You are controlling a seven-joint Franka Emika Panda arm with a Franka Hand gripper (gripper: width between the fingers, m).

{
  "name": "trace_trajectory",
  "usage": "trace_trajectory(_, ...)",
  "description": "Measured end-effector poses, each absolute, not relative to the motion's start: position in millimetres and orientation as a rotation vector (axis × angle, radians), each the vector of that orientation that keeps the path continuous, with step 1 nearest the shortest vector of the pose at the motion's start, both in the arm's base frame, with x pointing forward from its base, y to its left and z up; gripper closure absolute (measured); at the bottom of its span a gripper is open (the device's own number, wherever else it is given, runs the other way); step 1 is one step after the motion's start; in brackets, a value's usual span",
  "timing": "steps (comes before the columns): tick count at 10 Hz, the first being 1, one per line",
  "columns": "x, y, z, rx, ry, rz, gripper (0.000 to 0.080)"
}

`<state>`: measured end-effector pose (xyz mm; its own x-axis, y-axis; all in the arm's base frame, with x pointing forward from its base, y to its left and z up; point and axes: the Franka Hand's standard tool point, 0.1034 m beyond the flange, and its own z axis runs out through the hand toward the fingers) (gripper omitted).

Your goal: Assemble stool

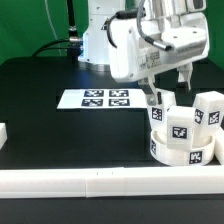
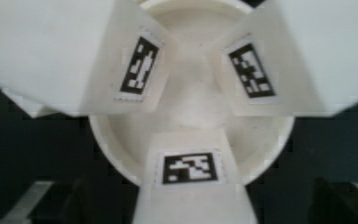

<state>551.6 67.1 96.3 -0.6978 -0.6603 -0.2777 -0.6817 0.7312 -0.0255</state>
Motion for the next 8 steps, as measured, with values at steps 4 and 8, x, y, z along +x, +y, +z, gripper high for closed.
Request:
trace_trajectory(4,550.8,66.0,119.6,-1.045,2.643,0.172,0.0150)
trace_trajectory(8,550.6,65.8,118.8,-1.045,2.645,0.172,0.0150)
